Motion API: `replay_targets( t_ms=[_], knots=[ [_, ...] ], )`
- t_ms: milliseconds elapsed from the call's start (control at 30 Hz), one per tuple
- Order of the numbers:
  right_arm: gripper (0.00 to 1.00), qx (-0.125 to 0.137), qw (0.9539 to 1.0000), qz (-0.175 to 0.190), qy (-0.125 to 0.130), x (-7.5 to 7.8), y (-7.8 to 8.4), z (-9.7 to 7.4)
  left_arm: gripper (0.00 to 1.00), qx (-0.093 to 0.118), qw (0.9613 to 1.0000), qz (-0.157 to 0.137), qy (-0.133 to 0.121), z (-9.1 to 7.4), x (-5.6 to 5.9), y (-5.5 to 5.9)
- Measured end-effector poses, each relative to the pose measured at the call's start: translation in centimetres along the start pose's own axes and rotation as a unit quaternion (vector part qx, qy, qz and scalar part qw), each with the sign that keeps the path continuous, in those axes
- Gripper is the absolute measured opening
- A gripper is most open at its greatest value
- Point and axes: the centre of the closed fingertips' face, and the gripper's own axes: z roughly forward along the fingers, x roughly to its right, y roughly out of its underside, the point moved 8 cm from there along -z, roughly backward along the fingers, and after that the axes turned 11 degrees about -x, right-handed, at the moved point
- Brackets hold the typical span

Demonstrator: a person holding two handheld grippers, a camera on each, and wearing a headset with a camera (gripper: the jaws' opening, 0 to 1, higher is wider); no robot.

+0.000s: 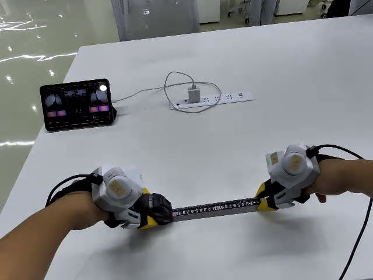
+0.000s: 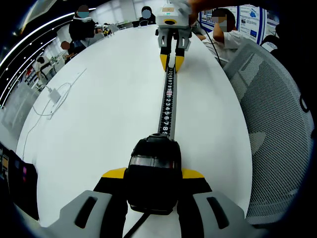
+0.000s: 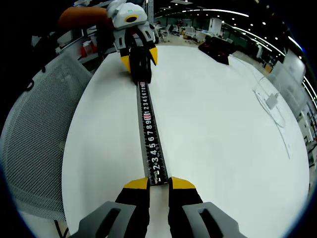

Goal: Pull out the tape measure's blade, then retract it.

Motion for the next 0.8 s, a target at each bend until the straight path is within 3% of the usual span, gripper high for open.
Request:
replay_targets(
  t_ms=[800],
  knots=[
    [0.10,-0.003,0.9999,0.010,0.003,0.08,1.01,-0.46,0.34,0.001,1.0000,0.000,0.000,0.02,-0.02,0.04]
  ],
)
